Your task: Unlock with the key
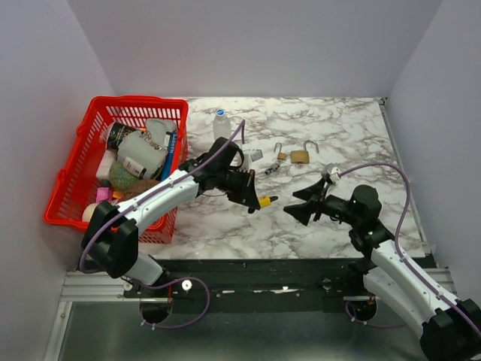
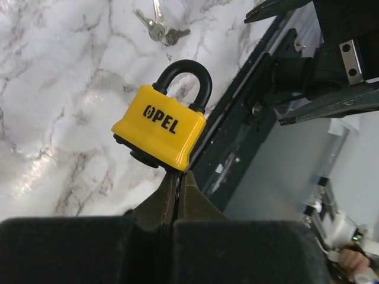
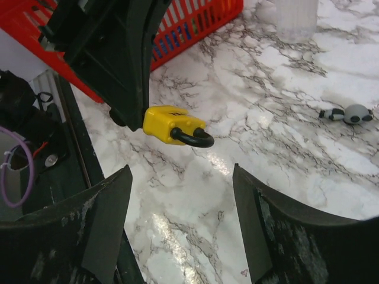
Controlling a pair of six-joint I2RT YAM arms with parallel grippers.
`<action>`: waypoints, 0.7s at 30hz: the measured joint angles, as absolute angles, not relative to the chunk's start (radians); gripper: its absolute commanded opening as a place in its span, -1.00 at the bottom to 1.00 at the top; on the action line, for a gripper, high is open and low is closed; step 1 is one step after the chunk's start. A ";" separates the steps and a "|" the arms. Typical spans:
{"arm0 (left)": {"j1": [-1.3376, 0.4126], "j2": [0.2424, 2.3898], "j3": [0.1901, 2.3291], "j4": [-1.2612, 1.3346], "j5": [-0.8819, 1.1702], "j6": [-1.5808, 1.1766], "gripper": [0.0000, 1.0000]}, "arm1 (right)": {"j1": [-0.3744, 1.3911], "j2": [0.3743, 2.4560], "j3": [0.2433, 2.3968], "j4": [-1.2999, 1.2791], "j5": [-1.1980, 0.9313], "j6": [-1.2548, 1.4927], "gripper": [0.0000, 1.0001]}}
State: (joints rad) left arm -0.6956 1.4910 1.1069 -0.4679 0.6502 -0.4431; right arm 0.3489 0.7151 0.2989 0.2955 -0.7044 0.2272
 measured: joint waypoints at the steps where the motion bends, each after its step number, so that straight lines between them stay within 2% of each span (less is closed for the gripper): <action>1: -0.678 1.476 1.100 -0.487 0.678 -0.455 -1.00 | 0.363 0.711 0.307 0.289 -0.707 0.211 0.55; 10: -0.657 1.387 1.037 -0.571 0.875 -0.532 -1.00 | 0.523 0.709 0.385 0.225 -0.693 0.049 0.55; 21: -0.640 1.328 0.963 -0.543 0.967 -0.621 -1.00 | 0.631 0.784 0.412 0.162 -0.664 -0.058 0.36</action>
